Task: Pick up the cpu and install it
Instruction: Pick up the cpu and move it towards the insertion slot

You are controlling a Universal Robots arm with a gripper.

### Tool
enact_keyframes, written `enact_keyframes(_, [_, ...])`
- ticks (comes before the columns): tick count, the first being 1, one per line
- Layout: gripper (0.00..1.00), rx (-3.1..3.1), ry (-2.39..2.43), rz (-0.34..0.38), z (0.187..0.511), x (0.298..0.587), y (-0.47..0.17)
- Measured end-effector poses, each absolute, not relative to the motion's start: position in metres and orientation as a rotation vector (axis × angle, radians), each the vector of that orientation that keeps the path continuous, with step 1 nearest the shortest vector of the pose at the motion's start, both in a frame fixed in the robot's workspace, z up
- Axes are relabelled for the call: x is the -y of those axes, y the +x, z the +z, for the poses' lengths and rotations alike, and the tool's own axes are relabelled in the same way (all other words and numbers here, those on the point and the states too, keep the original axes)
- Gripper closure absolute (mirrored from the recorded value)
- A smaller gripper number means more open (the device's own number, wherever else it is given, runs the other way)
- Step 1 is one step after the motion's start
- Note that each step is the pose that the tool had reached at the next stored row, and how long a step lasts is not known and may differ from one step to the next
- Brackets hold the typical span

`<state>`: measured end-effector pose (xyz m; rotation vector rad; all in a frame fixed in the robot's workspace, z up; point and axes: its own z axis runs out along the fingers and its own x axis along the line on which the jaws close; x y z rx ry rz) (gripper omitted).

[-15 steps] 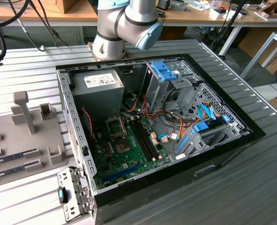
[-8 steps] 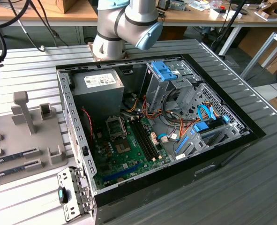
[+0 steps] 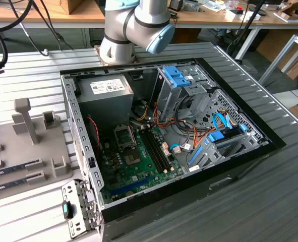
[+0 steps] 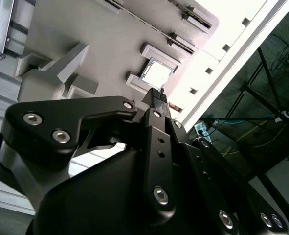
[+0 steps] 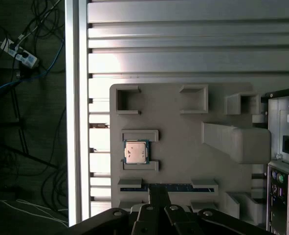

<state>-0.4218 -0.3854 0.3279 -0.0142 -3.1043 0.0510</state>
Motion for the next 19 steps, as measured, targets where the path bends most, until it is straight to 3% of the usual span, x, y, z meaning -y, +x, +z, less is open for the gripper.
enact_keyframes(19, [0.89,3.104,-0.014,0.051,0.3223,0.3854,-0.4215])
